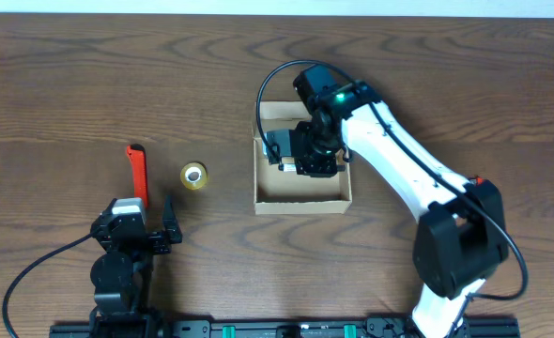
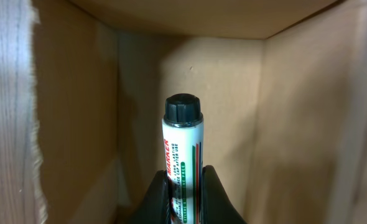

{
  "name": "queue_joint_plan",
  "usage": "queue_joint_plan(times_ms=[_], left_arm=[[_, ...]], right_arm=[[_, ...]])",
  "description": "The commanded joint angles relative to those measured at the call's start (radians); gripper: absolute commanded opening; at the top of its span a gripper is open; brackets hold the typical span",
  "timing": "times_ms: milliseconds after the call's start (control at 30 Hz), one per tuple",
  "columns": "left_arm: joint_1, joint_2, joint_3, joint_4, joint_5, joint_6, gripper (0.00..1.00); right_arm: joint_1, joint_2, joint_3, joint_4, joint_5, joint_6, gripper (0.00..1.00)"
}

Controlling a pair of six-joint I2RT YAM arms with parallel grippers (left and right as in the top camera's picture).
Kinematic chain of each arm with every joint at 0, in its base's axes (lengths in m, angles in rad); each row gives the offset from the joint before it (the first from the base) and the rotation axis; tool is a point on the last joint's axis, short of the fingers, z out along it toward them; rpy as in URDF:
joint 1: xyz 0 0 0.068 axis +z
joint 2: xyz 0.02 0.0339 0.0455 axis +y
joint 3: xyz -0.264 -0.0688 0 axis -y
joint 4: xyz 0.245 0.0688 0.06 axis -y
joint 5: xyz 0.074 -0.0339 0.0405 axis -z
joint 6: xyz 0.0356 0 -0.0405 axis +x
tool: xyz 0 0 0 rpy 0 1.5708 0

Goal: Pack container
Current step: 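Carry the black-capped marker into the box and release it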

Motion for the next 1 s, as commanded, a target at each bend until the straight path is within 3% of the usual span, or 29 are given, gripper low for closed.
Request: queue_joint_plan(times_ms=[0, 267, 500, 833, 933, 967], left_arm=[[-0.004, 0.0, -0.022, -0.024, -0.016, -0.008, 0.95], [-0.004, 0.0, -0.022, -0.024, -0.015, -0.008, 0.95], [-0.004, 0.0, -0.022, -0.024, -0.015, -0.008, 0.95], [-0.004, 0.0, -0.022, -0.024, -0.015, -0.008, 0.95], [-0.004, 0.0, -0.022, -0.024, -0.015, -0.008, 0.95], [-0.004, 0.0, -0.022, -0.024, -0.015, -0.008, 0.95]], right_arm=[[0.005, 0.069, 0.019, 0.004, -0.029, -0.035, 0.01], [0.005, 0.163, 0.019, 0.006, -0.038, -0.038, 0.01], [0.005, 0.172, 0.019, 0.006, -0.038, -0.011, 0.38], [0.0, 0.058, 0.111, -0.044, -0.04, 0.099, 0.44], [-0.038, -0.024, 0.168, -0.042, -0.04, 0.225, 0.7], [-0.055, -0.043, 0.179, -0.042, -0.04, 0.264, 0.74]])
